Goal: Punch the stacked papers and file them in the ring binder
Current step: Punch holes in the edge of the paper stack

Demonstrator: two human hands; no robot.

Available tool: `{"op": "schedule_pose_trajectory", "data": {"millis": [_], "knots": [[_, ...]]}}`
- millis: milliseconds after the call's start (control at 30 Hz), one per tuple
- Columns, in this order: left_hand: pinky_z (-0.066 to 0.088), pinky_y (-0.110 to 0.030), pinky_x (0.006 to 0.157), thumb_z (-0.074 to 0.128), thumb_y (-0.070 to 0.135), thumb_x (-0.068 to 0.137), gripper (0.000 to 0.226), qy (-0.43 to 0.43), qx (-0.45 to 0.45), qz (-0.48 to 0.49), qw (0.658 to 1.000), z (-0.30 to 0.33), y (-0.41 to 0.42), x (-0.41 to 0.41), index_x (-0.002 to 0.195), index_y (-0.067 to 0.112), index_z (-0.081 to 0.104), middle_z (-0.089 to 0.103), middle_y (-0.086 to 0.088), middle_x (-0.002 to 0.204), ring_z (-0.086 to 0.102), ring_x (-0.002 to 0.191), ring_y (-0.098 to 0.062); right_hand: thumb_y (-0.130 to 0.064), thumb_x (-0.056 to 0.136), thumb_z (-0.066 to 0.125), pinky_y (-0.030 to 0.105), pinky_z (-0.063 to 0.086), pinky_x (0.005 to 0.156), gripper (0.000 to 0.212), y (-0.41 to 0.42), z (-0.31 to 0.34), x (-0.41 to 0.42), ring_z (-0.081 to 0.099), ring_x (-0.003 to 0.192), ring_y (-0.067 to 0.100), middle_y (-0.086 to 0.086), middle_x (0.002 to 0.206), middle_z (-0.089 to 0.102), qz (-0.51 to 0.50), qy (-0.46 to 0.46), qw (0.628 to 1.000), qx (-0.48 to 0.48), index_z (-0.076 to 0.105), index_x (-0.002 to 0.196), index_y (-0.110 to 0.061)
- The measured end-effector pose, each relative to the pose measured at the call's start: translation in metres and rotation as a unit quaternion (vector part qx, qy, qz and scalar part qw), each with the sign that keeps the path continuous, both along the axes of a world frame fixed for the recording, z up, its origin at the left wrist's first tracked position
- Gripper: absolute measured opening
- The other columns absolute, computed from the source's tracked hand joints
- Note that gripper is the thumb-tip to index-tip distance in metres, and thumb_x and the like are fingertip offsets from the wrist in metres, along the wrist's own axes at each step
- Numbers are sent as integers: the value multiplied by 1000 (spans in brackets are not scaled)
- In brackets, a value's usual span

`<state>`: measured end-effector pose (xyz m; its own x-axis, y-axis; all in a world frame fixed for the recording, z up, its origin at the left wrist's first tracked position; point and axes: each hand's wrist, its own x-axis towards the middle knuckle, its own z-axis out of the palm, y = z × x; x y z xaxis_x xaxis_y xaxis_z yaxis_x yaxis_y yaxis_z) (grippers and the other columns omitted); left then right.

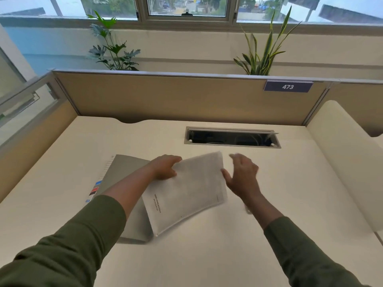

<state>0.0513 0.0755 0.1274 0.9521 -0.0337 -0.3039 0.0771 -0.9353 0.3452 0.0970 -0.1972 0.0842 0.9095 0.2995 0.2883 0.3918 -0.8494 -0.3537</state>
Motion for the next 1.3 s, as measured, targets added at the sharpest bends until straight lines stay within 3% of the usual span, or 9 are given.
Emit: {"op": "schedule_pose_trajectory", "data": {"millis": [133,267,533,667,800,967,1100,1167,1300], "knots": [[44,-38,96,58,14,88,44,9,59,-92,994,10,-13,3,130,22,52,58,-4,130,53,118,-24,-50,89,58,41,28,109,60,49,44,-4,45,130,21,1,140,53,180,23,972,-147,45,140,-22],[49,-41,93,57,12,87,42,0,81,-158,984,13,-25,4,126,24,55,63,-3,123,58,110,-25,-37,91,59,35,46,85,40,74,52,-8,61,103,25,6,116,66,180,138,937,-265,57,126,-18],[49,-37,76,54,17,89,32,-82,169,-200,962,6,-31,8,120,24,48,67,-6,105,61,88,-24,-18,91,54,30,40,70,15,62,43,-13,56,87,25,11,103,68,138,194,952,-191,64,100,-11],[34,-43,106,64,25,83,61,-259,129,-118,950,-13,-29,8,137,20,38,50,-6,138,48,129,-25,-23,91,59,29,39,73,18,41,32,-11,59,100,28,11,108,66,66,230,965,-102,65,101,-10],[31,-47,102,64,29,79,69,-351,115,60,927,-28,-25,-6,140,17,33,38,-13,145,34,137,-29,-27,89,62,27,36,74,19,14,18,-10,59,100,29,11,106,64,-19,298,954,-29,64,97,-10],[41,-38,96,53,29,93,43,-68,-91,228,967,-75,-26,-33,130,7,46,53,-15,131,51,120,-32,-28,83,68,32,52,70,26,-13,-14,-16,65,85,27,10,98,70,-124,381,907,124,67,95,-5],[41,-31,64,51,29,95,30,153,-327,376,853,-107,-44,-63,101,0,55,60,-14,85,65,71,-29,-23,86,69,23,47,53,29,-16,-33,-24,62,73,19,11,97,67,-184,417,865,210,66,104,0],[37,-26,56,50,19,95,13,169,-421,427,782,-111,-54,-72,91,6,51,56,-11,78,55,58,-21,-23,84,72,35,57,74,42,-13,-42,-24,65,89,28,14,107,66,-203,436,844,240,62,114,4],[35,-22,48,49,2,88,13,121,-429,449,775,-115,-62,-73,79,8,55,58,-12,69,52,51,-20,-23,87,69,33,46,95,55,-6,-49,-23,55,119,35,18,132,56,-220,455,830,235,50,131,5]]}}
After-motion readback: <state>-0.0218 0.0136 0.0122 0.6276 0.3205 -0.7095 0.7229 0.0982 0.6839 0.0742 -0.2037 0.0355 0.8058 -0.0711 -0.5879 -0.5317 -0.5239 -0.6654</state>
